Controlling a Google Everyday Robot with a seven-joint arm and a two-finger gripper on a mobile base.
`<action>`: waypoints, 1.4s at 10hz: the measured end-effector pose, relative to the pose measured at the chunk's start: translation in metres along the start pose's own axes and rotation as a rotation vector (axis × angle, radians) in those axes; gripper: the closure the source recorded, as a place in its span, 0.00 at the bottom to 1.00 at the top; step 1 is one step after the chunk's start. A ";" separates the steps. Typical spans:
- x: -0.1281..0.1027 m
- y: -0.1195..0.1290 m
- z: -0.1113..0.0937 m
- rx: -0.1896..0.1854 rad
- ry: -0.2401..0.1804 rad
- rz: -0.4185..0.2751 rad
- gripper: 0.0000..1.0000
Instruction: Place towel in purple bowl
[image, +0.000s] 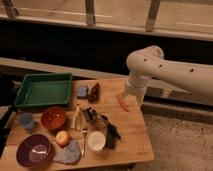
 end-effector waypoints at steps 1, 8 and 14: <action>0.000 0.000 0.000 0.000 0.000 0.000 0.35; 0.000 0.000 0.000 0.000 0.000 0.000 0.35; 0.004 0.002 0.003 -0.005 0.016 -0.024 0.35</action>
